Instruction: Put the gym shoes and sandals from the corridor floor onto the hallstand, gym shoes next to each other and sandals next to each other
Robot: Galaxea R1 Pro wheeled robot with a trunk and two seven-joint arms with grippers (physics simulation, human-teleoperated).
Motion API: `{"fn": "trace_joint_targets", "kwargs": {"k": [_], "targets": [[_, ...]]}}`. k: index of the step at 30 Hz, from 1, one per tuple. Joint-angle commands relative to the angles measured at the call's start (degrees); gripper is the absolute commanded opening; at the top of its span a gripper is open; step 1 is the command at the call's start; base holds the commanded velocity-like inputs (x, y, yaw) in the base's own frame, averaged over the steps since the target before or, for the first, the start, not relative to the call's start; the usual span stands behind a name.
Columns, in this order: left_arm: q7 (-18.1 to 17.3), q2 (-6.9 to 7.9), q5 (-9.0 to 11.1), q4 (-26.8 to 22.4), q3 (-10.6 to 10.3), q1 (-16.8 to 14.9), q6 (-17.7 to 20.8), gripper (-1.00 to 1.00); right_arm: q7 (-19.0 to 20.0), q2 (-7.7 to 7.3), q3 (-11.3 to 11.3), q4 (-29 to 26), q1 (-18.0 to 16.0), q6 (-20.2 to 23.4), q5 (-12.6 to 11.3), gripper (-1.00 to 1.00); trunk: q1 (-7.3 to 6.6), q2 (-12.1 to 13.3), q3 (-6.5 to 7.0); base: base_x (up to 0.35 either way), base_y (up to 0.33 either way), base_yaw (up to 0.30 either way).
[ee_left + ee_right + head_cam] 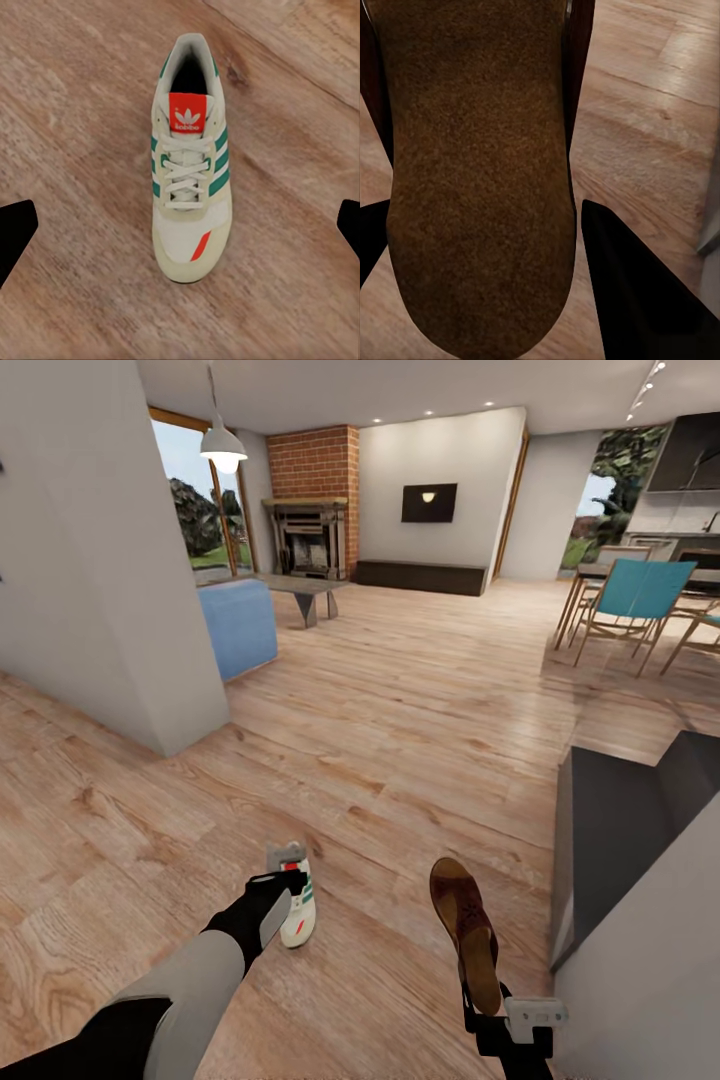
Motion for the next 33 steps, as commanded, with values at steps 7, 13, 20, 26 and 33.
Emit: {"fn": "trace_joint_targets", "kwargs": {"k": [7, 13, 20, 26, 33], "targets": [[-0.01, 0.0, 0.02, 0.05, 0.0, 0.01, -0.93, 1.0, 0.09, 0.0, 0.0, 0.0, 0.0, -0.05, -0.15, -1.0, 0.0, 0.0, -0.63, 0.0, 0.0, 0.0], [0.02, 0.0, 0.03, -0.38, -0.08, -0.03, -3.31, 1.0, 0.09, 0.0, 0.0, 0.0, -0.01, -0.07, -0.19, -1.0, 0.0, 0.0, -0.94, 0.0, 0.0, 0.0], [0.08, 0.0, -0.07, -1.43, -0.15, -0.96, -5.43, 1.0, 0.09, 0.0, -0.02, 0.03, -0.04, -0.01, -0.22, -1.0, 0.0, 0.0, -1.05, 0.0, 0.0, 0.0], [0.06, 0.0, -0.2, -1.75, -0.23, -1.55, -6.71, 1.0, 0.09, 0.0, -0.05, 0.01, -0.14, 0.01, -0.23, -1.0, 0.0, 0.0, -1.09, 0.0, 0.0, 0.0], [0.03, 0.0, -0.27, -1.81, -0.31, -1.74, -8.59, 1.0, 0.09, 0.0, -0.08, 0.05, -0.23, 0.01, -0.27, -1.0, 0.0, 0.0, -1.1, 0.0, 0.0, 0.0]]}}
